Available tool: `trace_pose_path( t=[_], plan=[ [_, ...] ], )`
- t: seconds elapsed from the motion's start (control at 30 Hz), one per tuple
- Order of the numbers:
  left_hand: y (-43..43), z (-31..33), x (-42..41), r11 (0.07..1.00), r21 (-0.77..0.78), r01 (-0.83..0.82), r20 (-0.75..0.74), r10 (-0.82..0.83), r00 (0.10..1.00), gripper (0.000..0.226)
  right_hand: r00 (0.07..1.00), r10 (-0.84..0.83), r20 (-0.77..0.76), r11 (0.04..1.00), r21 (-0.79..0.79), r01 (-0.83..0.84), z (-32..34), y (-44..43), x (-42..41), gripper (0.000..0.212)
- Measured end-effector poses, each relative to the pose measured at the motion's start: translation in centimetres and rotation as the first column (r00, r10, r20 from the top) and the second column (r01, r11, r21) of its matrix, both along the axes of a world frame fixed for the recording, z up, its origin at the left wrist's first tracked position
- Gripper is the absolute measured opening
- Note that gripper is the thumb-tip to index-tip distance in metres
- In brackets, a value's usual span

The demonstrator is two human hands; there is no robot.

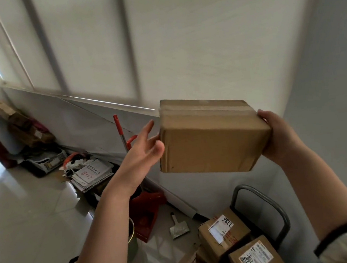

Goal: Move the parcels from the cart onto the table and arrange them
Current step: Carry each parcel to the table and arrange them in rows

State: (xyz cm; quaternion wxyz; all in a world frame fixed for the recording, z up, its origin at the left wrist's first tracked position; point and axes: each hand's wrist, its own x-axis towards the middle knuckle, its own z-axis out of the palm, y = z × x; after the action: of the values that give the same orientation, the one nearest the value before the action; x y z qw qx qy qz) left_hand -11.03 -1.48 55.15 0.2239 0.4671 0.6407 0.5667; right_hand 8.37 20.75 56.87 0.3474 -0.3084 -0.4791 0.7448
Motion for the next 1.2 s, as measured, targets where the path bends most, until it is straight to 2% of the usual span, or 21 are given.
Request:
trace_pose_path(
  t=[0.07,0.13,0.23,0.4,0.5,0.57,0.63,0.7,0.8,0.9,1.0,1.07,1.2],
  plan=[
    [-0.5,0.3,-0.4,0.999,-0.036,-0.021,-0.116,0.017,0.993,0.096,0.994,0.072,0.085,0.994,-0.088,-0.064,0.6,0.5,0.2,0.024],
    [-0.6,0.4,-0.4,0.987,-0.049,-0.151,-0.185,0.140,0.973,0.075,0.966,0.174,0.192,0.984,-0.066,-0.164,0.6,0.4,0.3,0.031],
    [-0.5,-0.4,-0.5,0.968,-0.082,-0.237,-0.179,0.219,0.959,0.067,0.930,0.217,0.296,0.975,-0.027,-0.219,0.1,-0.5,0.5,0.040],
    [-0.3,-2.9,0.2,0.969,-0.142,-0.203,-0.133,0.184,0.974,0.055,0.919,0.202,0.337,0.979,-0.050,-0.197,-1.6,-1.2,2.3,0.047],
    [0.1,-3.9,1.6,0.991,-0.063,-0.119,0.025,0.121,0.992,0.059,0.970,0.101,0.222,0.994,-0.058,-0.090,-2.7,-1.5,3.3,0.044],
    [0.8,-4.4,2.6,0.993,0.035,-0.112,0.199,0.103,0.974,0.080,0.999,-0.011,0.033,1.000,-0.021,0.011,-3.3,-1.7,4.4,0.048],
    [1.6,-4.8,3.9,0.987,0.143,-0.078,0.380,0.019,0.925,0.092,0.989,-0.130,-0.065,0.986,0.098,0.136,-3.9,-1.9,6.3,0.046],
    [2.5,-5.4,5.5,0.977,0.206,-0.050,0.479,-0.056,0.876,0.098,0.959,-0.270,-0.083,0.928,0.244,0.282,-4.5,-2.0,9.1,0.043],
    [4.2,-6.7,9.2,0.986,0.164,-0.007,0.456,-0.069,0.887,0.088,0.932,-0.347,-0.107,0.882,0.302,0.363,-5.7,-1.9,14.0,0.039],
    [6.0,-8.5,14.6,0.995,0.056,0.083,0.340,-0.097,0.935,0.065,0.917,-0.398,-0.011,0.854,0.361,0.375,-7.2,-2.7,19.3,0.037],
    [7.5,-10.3,20.9,0.986,0.038,0.164,0.359,-0.167,0.918,0.040,0.835,-0.533,0.139,0.787,0.444,0.428,-8.6,-3.8,26.0,0.029],
    [8.3,-11.1,25.4,0.980,0.024,0.199,0.373,-0.193,0.908,0.036,0.767,-0.604,0.219,0.754,0.469,0.460,-9.1,-4.5,30.9,0.015],
    [9.4,-12.0,34.8,0.944,-0.006,0.330,0.367,-0.304,0.879,0.033,0.679,-0.696,0.235,0.702,0.423,0.573,-9.7,-6.3,40.8,0.012]
  ],
)
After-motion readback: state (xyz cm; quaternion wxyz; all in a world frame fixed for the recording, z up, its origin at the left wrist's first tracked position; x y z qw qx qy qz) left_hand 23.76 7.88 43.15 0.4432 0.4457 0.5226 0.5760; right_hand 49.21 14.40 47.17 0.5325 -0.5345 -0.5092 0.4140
